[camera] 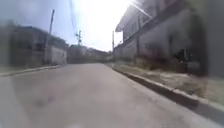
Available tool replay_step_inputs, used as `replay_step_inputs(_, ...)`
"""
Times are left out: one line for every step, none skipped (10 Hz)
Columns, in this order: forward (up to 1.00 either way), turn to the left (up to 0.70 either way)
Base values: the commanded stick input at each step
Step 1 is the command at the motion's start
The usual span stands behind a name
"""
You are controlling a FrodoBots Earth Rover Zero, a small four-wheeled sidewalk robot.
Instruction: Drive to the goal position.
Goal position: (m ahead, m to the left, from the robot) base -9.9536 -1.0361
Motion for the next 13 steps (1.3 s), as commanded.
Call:
replay_step_inputs(1.0, 0.0)
replay_step_inputs(1.0, 0.0)
replay_step_inputs(1.0, 0.0)
replay_step_inputs(1.0, 0.0)
replay_step_inputs(1.0, 0.0)
replay_step_inputs(1.0, 0.0)
replay_step_inputs(1.0, 0.02)
replay_step_inputs(1.0, 0.24)
replay_step_inputs(1.0, 0.37)
replay_step_inputs(1.0, 0.23)
replay_step_inputs(1.0, 0.0)
replay_step_inputs(1.0, 0.0)
replay_step_inputs(1.0, 0.0)
